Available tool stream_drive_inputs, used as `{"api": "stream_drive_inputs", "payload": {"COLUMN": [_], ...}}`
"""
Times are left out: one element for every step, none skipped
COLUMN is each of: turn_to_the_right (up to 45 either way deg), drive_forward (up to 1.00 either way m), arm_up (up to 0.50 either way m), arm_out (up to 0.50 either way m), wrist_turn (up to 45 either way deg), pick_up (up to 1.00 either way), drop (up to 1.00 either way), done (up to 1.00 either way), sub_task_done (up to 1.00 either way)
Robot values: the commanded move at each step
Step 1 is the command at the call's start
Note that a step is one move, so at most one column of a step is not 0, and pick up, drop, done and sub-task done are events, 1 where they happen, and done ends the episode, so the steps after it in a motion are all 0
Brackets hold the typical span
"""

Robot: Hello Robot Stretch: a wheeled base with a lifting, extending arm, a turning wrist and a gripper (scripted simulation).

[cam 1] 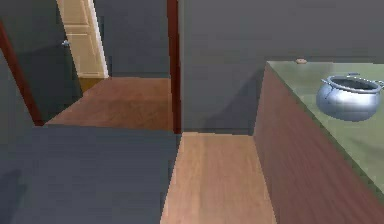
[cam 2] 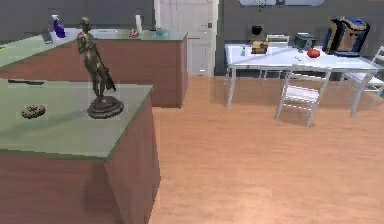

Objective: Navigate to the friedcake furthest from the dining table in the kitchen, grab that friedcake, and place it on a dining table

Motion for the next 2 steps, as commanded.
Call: {"api": "stream_drive_inputs", "payload": {"turn_to_the_right": [3.0,0.0], "drive_forward": [0.0,1.0], "arm_up": [0.0,0.0], "arm_out": [0.0,0.0], "wrist_turn": [0.0,0.0], "pick_up": [0.0,0.0], "drop": [0.0,0.0], "done": [0.0,0.0], "sub_task_done": [0.0,0.0]}}
